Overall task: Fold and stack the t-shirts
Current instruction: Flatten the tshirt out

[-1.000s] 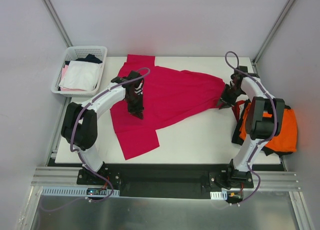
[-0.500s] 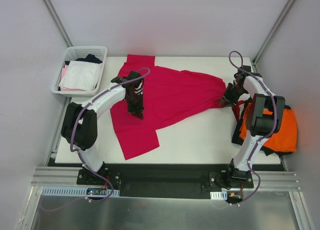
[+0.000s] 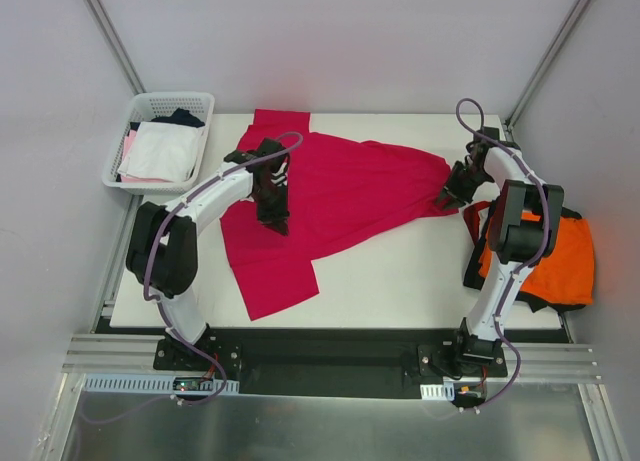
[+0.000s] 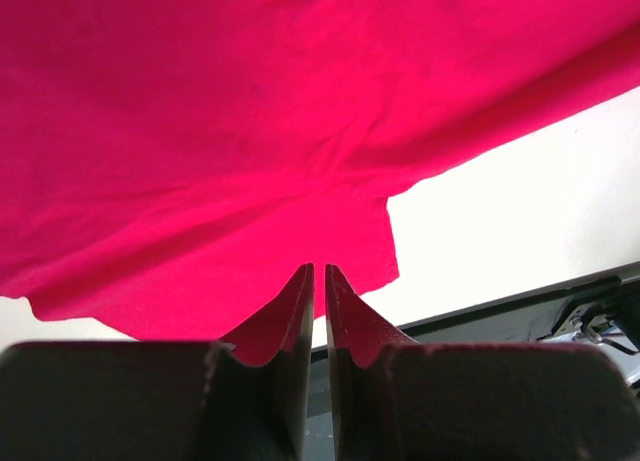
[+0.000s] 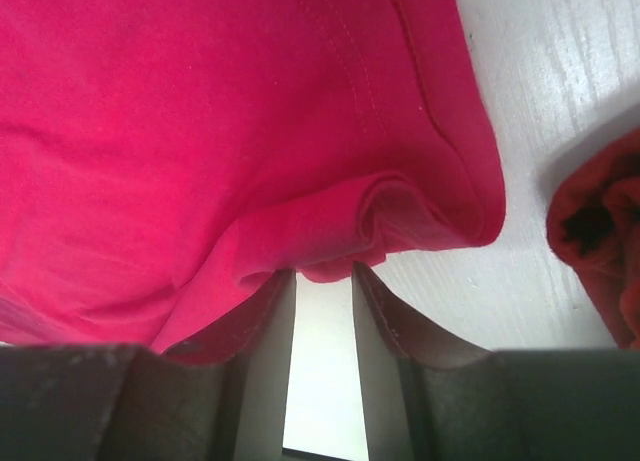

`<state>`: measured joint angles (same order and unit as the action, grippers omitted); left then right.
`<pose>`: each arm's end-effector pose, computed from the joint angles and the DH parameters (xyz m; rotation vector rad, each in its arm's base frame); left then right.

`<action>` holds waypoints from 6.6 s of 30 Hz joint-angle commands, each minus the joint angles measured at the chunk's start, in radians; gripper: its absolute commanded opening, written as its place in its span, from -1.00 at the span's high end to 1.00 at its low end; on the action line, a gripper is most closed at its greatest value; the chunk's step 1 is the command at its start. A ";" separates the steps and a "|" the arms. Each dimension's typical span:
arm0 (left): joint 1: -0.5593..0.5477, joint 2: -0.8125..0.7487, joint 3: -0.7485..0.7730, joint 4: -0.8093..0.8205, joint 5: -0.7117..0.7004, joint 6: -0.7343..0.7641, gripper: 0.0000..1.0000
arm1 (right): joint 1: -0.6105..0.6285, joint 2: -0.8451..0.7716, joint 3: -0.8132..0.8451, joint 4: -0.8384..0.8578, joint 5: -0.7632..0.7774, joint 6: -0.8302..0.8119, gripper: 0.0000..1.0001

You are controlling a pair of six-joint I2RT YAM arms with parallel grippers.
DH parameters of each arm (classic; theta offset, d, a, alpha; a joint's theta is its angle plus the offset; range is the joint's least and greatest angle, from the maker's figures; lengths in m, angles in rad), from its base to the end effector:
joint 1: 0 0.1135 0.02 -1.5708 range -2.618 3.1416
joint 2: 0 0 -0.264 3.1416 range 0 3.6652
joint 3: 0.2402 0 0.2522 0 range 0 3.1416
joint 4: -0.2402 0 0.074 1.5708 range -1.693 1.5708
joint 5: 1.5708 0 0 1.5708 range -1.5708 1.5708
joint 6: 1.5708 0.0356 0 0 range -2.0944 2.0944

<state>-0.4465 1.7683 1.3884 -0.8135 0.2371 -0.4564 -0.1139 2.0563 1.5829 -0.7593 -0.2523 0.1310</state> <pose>0.3225 -0.1637 0.2363 0.0508 2.8554 -0.5439 0.4228 -0.0394 0.1864 0.2803 2.7714 0.3572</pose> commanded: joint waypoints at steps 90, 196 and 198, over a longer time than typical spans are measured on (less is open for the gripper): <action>-0.009 0.056 0.110 -0.067 -0.007 0.048 0.81 | -0.036 -0.033 -0.081 0.061 -0.068 0.068 0.92; 0.229 0.591 0.583 0.146 0.206 -0.070 0.78 | 0.077 0.274 0.319 0.110 -0.185 0.228 0.98; 0.241 0.611 0.623 0.146 0.208 -0.073 0.77 | 0.072 0.297 0.368 0.110 -0.183 0.234 0.98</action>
<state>-0.2398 2.3554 1.9270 -0.6678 0.4385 -0.5079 -0.0345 2.3203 1.8545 -0.6426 -0.4492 0.3336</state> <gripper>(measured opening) 0.112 0.016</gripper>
